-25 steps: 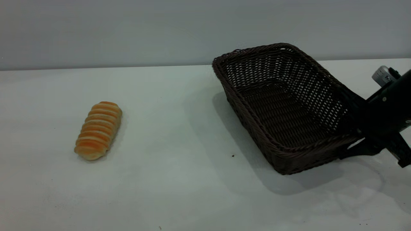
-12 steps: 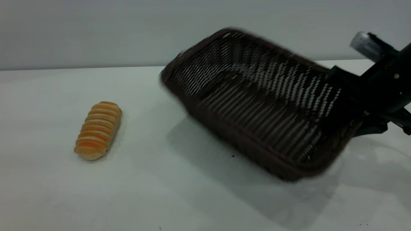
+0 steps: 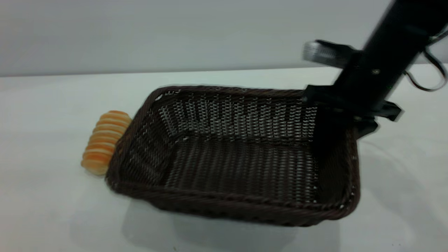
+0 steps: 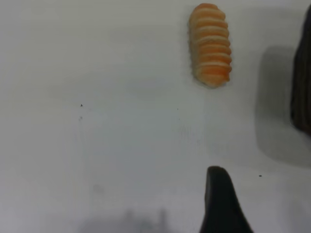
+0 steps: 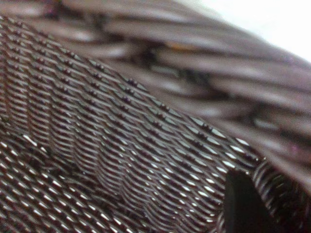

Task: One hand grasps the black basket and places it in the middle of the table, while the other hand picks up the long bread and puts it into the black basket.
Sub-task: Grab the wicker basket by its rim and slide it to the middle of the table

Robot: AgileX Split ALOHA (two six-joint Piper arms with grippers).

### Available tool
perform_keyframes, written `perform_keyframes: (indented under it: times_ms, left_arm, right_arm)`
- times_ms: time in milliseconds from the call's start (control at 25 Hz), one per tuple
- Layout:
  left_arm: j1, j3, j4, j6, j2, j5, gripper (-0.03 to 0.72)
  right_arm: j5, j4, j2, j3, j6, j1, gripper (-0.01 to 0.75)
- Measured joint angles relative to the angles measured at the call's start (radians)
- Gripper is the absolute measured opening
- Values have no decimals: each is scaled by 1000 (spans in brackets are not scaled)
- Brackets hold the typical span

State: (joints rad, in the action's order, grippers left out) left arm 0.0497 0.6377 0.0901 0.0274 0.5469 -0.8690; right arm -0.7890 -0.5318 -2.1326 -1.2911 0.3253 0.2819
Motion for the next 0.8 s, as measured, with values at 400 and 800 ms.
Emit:
perform_keyframes:
  times_ms: [400,800]
  left_arm:
    - [0,0,0,0,0,-7,468]
    - [0,0,-7,1,0,-7,468]
  right_arm:
    - [-89,78,-106,-167,-41,57,256]
    - [-124,164,-95,-167,-81,36,574]
